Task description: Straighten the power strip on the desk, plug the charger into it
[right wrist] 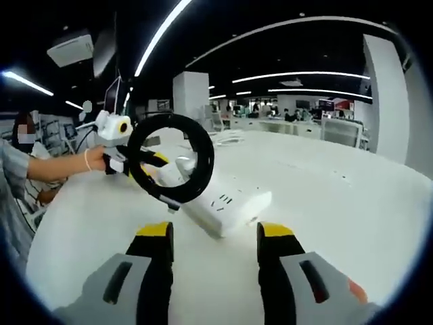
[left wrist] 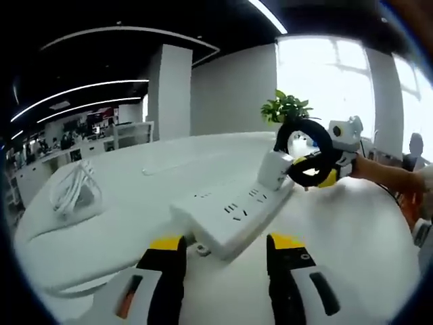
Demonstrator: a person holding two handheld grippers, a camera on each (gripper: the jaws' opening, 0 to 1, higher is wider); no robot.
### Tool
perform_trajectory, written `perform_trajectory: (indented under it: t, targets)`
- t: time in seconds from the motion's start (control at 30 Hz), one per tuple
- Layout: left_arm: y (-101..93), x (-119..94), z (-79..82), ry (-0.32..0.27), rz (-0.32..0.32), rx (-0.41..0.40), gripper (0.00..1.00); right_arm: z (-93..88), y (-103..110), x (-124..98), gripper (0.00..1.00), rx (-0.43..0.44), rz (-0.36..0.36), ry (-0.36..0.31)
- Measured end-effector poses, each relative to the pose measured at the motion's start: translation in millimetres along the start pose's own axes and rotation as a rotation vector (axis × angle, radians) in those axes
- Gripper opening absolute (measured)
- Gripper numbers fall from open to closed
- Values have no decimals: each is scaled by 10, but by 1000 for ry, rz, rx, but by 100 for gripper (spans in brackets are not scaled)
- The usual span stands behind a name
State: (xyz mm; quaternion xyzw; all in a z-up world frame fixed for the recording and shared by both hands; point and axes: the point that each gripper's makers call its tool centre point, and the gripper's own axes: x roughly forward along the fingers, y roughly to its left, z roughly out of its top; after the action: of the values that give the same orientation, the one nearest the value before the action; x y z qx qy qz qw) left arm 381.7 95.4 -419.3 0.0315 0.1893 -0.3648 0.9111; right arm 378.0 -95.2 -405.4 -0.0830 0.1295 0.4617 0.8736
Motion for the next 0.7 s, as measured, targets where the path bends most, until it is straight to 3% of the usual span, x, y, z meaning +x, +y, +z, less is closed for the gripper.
perform_trajectory:
  t: [0.4,0.5,0.7]
  targets:
    - [-243,-253,118,-23,-13,63,71,129,346,-73,69,-89,48,-16]
    - [-287,-341,154,-38,-9,65,72,100,441,-121,69,-108,64,25]
    - [-395,-429,151,-50,-26,49,72,224,563,-209,72,-76,70,-24]
